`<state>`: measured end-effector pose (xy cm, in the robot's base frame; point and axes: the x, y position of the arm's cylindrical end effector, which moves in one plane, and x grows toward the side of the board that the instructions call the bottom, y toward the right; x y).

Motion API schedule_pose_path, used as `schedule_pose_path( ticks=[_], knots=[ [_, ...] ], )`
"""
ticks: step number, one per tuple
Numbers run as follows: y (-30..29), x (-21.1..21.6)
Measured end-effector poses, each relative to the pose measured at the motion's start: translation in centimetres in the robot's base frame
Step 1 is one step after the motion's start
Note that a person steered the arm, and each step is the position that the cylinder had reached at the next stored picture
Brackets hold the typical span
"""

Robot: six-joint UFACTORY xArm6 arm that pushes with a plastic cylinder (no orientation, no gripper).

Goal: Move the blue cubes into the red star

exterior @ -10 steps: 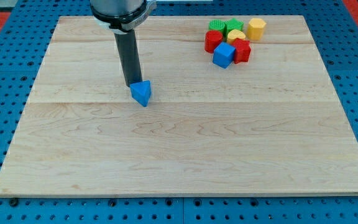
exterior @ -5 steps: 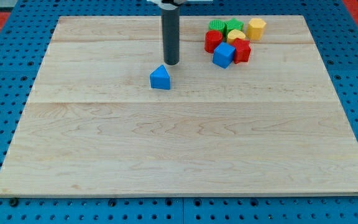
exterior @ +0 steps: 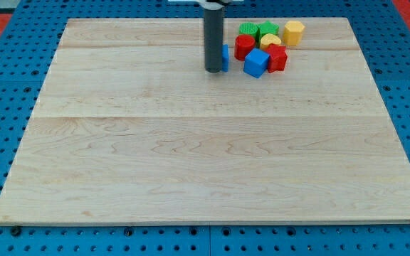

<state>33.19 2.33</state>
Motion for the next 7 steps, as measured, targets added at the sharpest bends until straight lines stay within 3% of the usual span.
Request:
schedule_pose_path(
  ticks=[2, 3, 4, 7],
  knots=[
    [-3.6, -1.0],
    [-2.2, -3.1],
    [4.0, -3.1],
    [-1.2, -3.1]
  ],
)
